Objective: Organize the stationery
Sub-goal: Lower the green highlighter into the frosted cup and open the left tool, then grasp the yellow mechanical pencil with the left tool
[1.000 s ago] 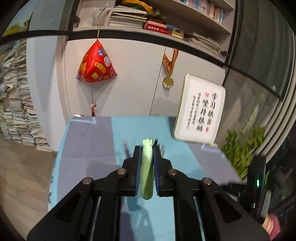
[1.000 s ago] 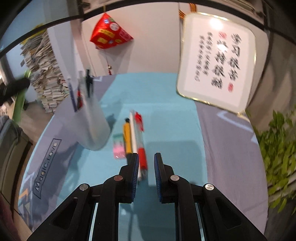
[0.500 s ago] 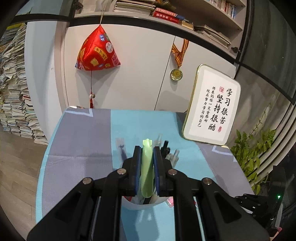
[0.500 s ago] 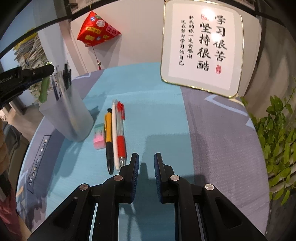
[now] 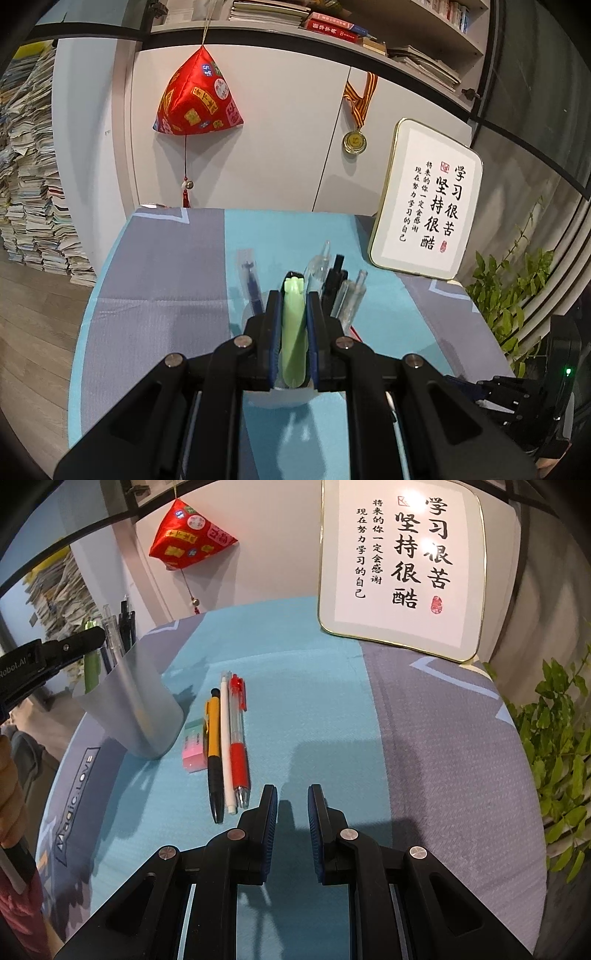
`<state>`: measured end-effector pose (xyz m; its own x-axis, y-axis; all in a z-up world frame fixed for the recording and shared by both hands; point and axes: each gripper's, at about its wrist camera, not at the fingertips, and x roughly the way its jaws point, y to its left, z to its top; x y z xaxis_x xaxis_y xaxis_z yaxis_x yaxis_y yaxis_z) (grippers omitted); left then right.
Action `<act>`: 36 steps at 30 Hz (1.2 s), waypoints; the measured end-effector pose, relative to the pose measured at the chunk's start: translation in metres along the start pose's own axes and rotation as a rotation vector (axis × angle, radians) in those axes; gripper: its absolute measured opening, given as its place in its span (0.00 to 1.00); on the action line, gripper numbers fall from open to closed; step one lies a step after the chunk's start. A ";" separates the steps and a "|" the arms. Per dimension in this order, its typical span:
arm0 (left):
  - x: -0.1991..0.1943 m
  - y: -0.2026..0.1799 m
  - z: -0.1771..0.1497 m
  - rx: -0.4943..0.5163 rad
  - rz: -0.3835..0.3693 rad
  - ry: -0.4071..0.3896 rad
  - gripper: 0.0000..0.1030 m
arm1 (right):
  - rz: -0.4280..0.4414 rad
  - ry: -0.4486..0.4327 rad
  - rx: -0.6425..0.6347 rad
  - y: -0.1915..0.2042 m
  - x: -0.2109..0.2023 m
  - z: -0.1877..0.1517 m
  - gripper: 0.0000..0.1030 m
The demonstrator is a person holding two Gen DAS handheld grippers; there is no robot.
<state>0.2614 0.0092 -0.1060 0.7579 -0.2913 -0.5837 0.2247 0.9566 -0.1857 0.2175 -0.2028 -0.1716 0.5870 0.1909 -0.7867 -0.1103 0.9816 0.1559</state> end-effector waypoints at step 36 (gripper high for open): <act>0.014 -0.059 -0.076 0.242 -0.035 0.206 0.27 | 0.016 0.065 -0.066 0.017 0.030 0.010 0.15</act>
<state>0.2121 -0.0518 -0.1637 0.6127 -0.2959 -0.7329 0.4060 0.9134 -0.0294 0.2410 -0.1809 -0.1869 0.5318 0.2046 -0.8218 -0.1734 0.9761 0.1308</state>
